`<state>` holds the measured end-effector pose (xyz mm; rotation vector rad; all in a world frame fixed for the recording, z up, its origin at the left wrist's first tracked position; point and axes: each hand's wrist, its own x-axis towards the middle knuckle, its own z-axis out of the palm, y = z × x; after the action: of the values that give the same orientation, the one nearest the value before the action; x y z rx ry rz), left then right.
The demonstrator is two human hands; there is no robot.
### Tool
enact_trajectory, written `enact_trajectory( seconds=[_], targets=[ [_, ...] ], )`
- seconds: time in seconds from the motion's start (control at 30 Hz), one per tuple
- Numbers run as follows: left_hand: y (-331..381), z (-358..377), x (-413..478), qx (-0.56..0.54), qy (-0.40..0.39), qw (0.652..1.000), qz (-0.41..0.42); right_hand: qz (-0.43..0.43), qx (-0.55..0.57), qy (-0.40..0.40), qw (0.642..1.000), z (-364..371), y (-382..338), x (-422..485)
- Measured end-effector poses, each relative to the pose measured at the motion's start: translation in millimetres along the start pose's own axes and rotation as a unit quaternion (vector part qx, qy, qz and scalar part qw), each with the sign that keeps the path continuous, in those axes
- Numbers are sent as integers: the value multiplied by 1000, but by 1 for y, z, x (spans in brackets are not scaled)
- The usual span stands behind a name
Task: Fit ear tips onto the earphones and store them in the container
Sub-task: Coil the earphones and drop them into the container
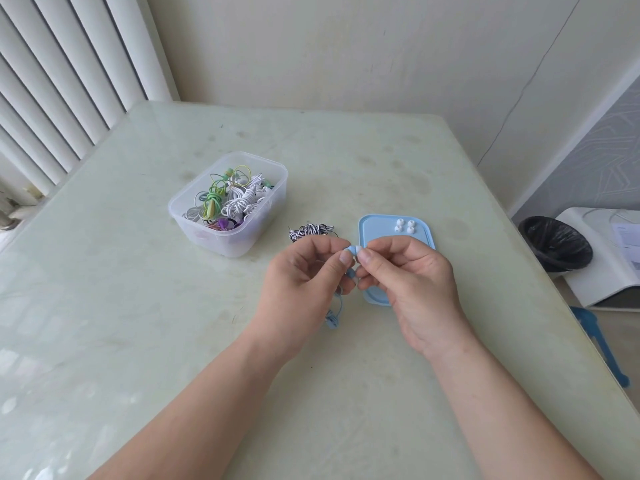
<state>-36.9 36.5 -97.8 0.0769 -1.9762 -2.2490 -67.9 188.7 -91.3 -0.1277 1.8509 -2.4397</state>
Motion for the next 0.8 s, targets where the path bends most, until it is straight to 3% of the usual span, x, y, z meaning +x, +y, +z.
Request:
enact_trajectory(
  seconds=[0.17, 0.4, 0.57, 0.7, 0.8],
  targets=[
    [2, -1, -1, -2, -13, 1000, -6, -16, -47, -9, 999, -2, 2, 0],
    [9, -9, 5, -62, -50, 988, -136, -171, -241, -84, 952, -9, 1, 1],
    [9, -11, 4, -116, -65, 981, -142, -90, -163, -56, 981, -8, 1, 0],
    [18, -10, 2, -175, -74, 972, -137, 16, -84, -141, 986, -11, -7, -4],
    [26, -11, 3, -203, -63, 968, -135, 47, -68, -169, 982, -5, -11, -6]
  ],
)
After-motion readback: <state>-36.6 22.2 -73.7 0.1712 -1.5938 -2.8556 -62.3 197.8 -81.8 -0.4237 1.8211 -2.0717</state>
